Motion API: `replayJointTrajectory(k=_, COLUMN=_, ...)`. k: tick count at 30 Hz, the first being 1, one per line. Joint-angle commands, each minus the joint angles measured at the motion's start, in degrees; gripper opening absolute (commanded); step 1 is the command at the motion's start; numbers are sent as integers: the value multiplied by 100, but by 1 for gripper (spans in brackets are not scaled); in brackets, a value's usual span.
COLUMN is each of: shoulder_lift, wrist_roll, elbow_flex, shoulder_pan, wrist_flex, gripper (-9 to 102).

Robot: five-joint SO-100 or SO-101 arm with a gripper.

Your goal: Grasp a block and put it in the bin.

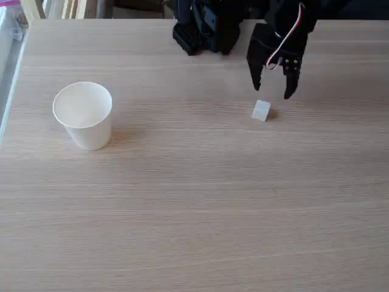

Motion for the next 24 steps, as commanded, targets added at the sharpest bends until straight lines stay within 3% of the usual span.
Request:
replayJointTrajectory(k=1, shoulder_lift=-62, wrist_roll=-211, elbow_flex=-202, shoulder_pan=-26, wrist_flex=-176, gripper=31)
replayJointTrajectory(k=24, shoulder_lift=-413, wrist_roll=-606, elbow_flex=281, shoulder_pan=562, wrist_flex=-615, gripper=31)
